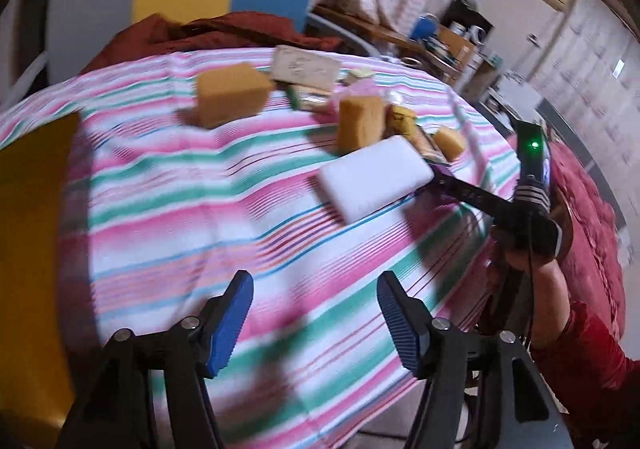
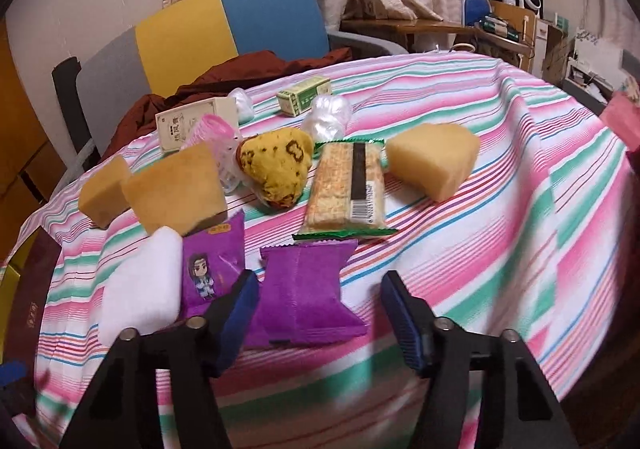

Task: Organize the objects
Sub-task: 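Grasp the purple snack packet with right tool while left tool grasps white foam block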

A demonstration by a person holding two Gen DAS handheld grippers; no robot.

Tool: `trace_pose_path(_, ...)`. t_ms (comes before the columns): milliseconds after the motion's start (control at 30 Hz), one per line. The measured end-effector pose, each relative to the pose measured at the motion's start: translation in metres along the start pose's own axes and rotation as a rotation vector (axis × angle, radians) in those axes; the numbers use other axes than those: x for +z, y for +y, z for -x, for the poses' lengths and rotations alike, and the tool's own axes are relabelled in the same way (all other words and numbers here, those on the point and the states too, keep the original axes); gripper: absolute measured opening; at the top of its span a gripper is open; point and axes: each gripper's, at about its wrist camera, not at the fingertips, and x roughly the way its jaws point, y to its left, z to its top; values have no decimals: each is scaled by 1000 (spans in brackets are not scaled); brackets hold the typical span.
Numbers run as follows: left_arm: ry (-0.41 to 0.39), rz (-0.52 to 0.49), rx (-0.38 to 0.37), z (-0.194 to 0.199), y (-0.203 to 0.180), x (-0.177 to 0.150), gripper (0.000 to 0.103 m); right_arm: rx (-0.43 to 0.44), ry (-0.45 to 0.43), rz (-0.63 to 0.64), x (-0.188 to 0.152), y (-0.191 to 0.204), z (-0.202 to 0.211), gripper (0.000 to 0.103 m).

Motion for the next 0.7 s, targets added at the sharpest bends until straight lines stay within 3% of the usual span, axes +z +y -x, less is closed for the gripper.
trace_pose_path(100,-2,-57,-20,-14,-11,14,71,12,-24,1,-2,-2,0,52)
trace_pose_path(233,-36,-171,-19,-29,-27,33,82,43,-63,-2,-8,-6,-1,52)
trace_pose_path(333,-26,-283,2,-46,-41,48,82,35,-80,12,-10,-4,-2,52)
trace_pose_path(500,11,-409,-34,-70,-56,68,82,2,-99,61,-14,3,-5,53)
trace_pose_path(700,73,-566,-19,-99,-78,65,82,7,-108,63,-16,0,-4,53)
